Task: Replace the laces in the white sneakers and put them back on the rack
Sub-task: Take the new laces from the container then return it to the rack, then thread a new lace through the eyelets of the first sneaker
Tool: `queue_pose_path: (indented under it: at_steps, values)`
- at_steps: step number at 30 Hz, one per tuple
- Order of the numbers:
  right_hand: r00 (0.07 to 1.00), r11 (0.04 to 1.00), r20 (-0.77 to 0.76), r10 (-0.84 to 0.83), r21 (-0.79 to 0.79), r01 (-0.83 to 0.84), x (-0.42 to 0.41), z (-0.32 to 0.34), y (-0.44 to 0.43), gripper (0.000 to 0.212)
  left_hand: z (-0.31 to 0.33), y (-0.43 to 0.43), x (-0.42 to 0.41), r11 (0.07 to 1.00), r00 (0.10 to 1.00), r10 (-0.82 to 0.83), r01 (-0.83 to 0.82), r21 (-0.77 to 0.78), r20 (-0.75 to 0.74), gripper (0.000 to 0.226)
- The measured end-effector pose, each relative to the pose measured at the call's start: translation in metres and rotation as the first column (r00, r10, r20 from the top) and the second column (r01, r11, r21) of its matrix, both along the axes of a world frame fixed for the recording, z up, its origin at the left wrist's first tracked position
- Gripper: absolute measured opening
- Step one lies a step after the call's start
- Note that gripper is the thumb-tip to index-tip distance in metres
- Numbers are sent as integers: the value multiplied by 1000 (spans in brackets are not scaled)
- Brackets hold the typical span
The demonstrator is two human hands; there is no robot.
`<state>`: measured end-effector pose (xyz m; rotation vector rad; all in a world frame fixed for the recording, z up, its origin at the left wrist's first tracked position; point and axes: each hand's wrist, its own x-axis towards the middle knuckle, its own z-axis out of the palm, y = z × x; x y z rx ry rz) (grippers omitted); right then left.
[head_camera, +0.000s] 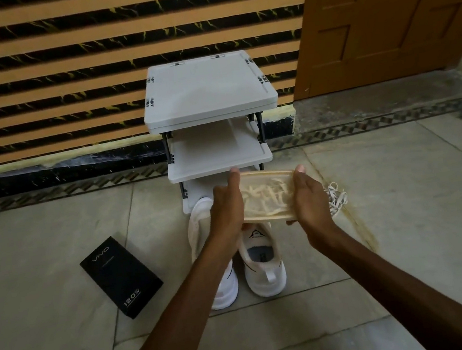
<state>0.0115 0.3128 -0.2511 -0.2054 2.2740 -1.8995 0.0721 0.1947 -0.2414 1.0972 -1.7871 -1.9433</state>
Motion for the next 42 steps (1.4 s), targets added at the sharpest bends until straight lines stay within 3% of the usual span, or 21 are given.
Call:
queue_pose_path:
  at_steps: [2, 4, 8, 10, 12, 15, 18, 23, 30, 34, 38, 42]
  values:
    - [988, 998, -153, 4, 70, 7, 0, -5, -5, 54, 3, -7, -4, 991, 996, 24, -12, -134, 86, 66]
    - [968, 992, -250, 9, 126, 23, -1, -5, -9, 53, 4, -11, -5, 985, 986, 48, -21, -171, 158, 73]
    - [980, 981, -184, 82, 186, -47, -7, -8, -13, 52, -4, -16, -5, 999, 993, 33, -28, -38, 117, 61]
    - [970, 944, -152, 188, 299, -136, -14, -3, -11, 52, -8, -23, -5, 995, 997, 34, -41, 92, 73, 56]
    - [958, 905, -108, 266, 371, -210, -26, 6, -8, 48, -8, -35, -9, 992, 999, 42, -45, 120, 25, 49]
    - [961, 946, 98, 260, 172, -274, -44, 19, -4, 33, -5, -52, -18, 991, 992, 58, -44, 123, -111, 31]
    - [961, 979, 190, 202, -1, -206, -59, 25, -12, 18, 2, -58, -27, 975, 952, 145, -92, 200, -269, 20]
    - [968, 996, 243, 65, -68, -50, -85, 22, -55, 12, -2, -60, -30, 982, 950, 161, -128, 137, -269, 9]
    - [935, 995, 352, 52, -99, -18, -130, 0, -112, 12, -22, -71, -26, 994, 968, 106, -99, 43, -226, 14]
    - [941, 994, 335, 43, -108, -7, -142, 0, -124, 12, -25, -77, -31, 997, 971, 76, -75, 13, -226, 14]
    - [979, 997, 201, -24, -73, 39, -131, -3, -99, 24, -25, -73, -37, 1000, 972, 16, -21, -18, -236, 14]
    - [999, 983, 22, -38, 178, 34, -117, -40, -30, 15, -38, -54, -47, 998, 975, -60, 55, -31, -215, 16]
